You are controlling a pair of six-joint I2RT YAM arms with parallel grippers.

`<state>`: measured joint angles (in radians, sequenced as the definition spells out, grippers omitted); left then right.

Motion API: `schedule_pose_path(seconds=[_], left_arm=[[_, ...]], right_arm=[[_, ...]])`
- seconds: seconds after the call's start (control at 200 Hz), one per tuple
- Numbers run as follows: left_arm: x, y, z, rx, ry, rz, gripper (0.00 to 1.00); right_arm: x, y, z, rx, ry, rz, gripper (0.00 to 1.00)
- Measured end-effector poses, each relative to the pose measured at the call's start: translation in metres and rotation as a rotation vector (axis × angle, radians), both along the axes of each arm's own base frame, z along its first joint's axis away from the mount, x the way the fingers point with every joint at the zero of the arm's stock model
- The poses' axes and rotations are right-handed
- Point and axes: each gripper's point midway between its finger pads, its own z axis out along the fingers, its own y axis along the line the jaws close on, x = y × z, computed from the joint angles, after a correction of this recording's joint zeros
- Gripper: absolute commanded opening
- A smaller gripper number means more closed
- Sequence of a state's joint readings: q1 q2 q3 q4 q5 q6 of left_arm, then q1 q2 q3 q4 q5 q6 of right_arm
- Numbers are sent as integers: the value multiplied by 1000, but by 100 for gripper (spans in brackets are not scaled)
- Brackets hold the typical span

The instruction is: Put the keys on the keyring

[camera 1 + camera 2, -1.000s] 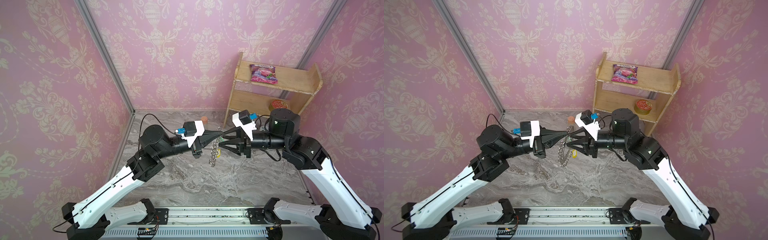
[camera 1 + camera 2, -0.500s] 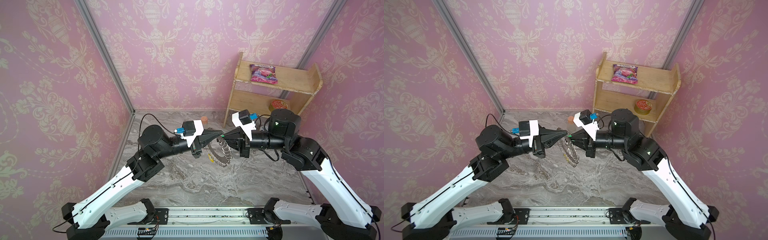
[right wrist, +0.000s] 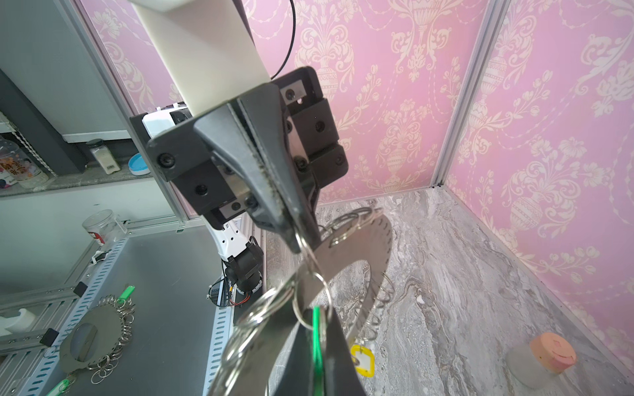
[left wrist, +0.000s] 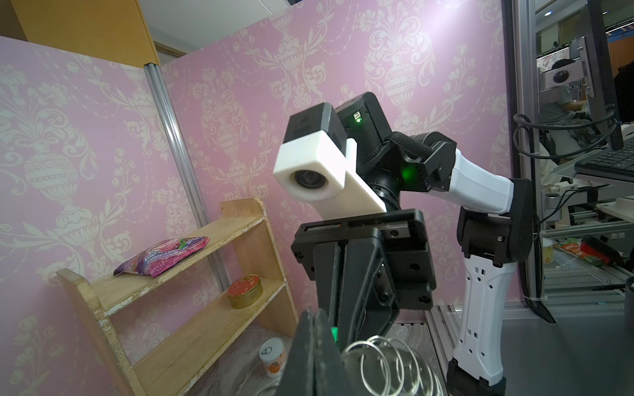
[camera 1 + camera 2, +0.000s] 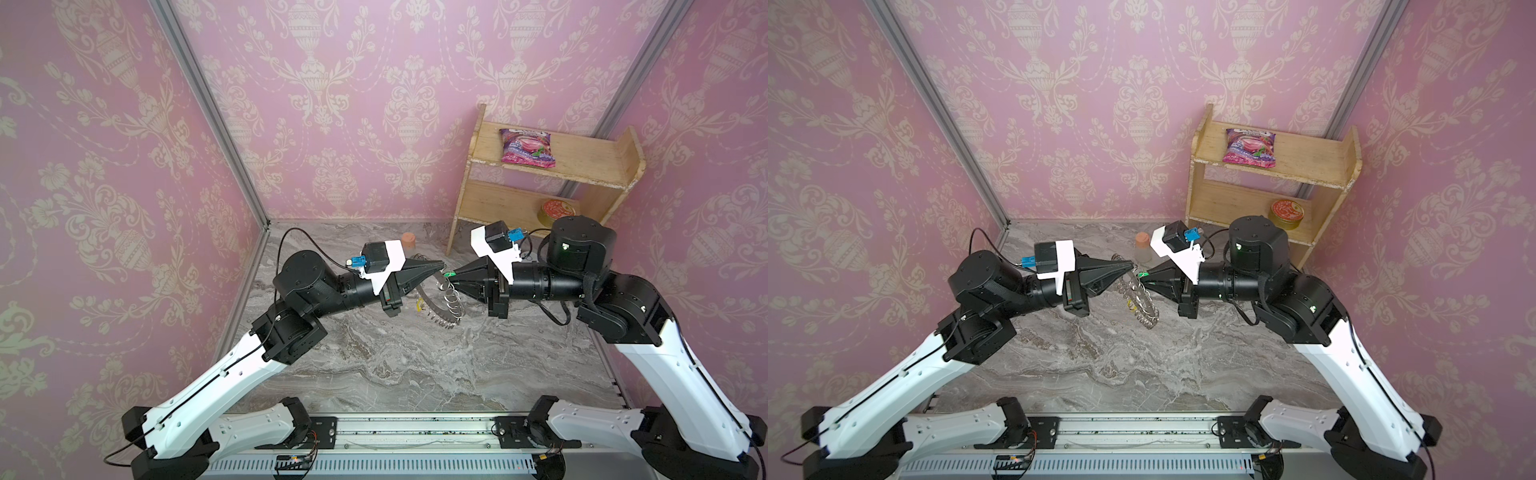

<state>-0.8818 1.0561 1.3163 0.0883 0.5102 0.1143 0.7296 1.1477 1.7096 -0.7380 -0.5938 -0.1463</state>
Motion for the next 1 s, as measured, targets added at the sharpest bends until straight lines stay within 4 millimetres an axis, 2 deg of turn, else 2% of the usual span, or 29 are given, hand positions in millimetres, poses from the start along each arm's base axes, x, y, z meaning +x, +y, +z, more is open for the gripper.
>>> schedule_pose_path(seconds=[0.28,0.565,1.001], left_arm=[[0,0,-2,7,6,0,0],[1,-1,-4,11,10,-1,0],[2,-4,-7,15,33,-9,0]], right_arm=[[2,-3,-2,-45,-18,-18,0],[4,-6,4,-52,-47,-34,0],[8,-4,-1,-77,-33,-44,0]])
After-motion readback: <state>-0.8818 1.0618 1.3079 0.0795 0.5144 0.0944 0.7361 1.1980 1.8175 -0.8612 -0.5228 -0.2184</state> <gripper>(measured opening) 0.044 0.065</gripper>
